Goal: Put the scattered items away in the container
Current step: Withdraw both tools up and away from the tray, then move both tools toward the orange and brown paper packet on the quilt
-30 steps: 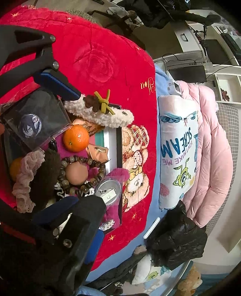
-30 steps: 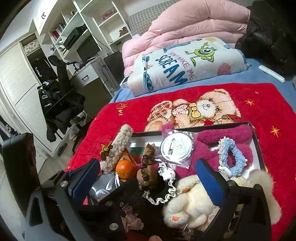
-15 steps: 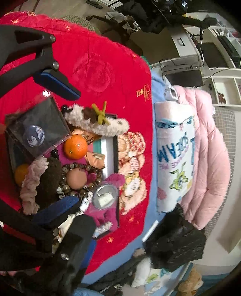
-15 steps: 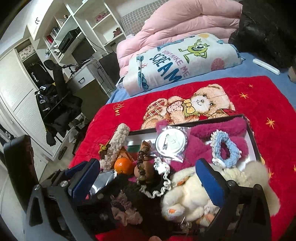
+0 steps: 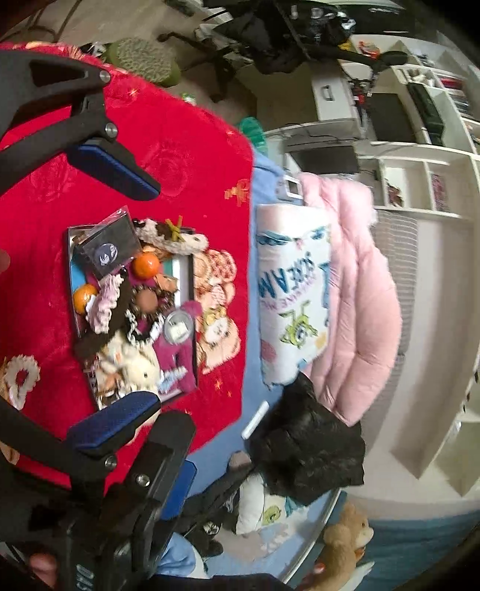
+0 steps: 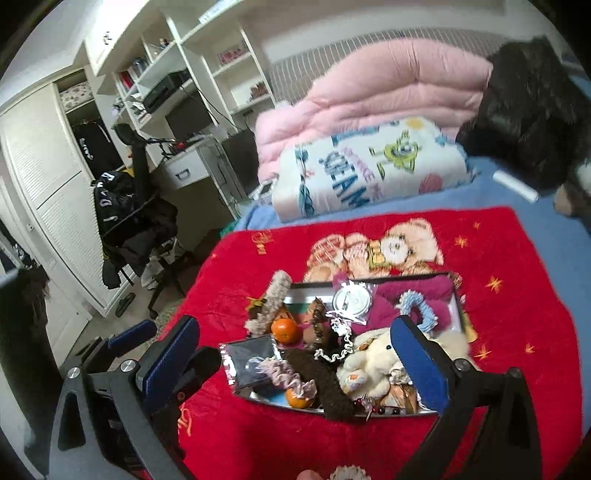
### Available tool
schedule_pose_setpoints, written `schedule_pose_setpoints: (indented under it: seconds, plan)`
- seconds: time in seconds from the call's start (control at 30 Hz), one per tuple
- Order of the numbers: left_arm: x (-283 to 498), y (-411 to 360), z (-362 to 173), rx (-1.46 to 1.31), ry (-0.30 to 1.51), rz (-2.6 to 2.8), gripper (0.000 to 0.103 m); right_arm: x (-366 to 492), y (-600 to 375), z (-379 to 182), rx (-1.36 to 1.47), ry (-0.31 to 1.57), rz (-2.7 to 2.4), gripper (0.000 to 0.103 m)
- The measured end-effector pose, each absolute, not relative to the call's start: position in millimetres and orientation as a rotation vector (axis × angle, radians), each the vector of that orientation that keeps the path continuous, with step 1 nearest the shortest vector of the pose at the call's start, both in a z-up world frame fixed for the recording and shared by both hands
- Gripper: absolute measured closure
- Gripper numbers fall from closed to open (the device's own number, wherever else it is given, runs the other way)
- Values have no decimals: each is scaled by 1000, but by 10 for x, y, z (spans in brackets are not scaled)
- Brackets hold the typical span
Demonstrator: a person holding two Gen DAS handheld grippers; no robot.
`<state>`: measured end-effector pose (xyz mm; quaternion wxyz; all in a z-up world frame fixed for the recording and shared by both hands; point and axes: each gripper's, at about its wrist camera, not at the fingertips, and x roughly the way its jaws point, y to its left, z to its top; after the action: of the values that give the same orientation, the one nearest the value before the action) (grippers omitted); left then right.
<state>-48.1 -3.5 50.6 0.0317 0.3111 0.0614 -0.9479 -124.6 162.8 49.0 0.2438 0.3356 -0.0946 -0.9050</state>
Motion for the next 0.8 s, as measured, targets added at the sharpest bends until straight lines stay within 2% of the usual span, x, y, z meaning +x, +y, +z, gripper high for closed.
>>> schedule_pose_setpoints:
  seconds: [0.17,0.27,0.4,0.8]
  plan:
    - [-94,167,772,941,177,-3006,0,-874,1761,853,839,-255,-2491,0]
    - [150,271,795,958,103,-3009,0,-663,1823,1022,805,-242,-2504,0]
    - [397,304,766,952,101,-2994,0,-393,1935,1162,753,-264,-2503,0]
    - [553,339,510,894,138,-2974,0,137,2437,845,688,-312,-2546,0]
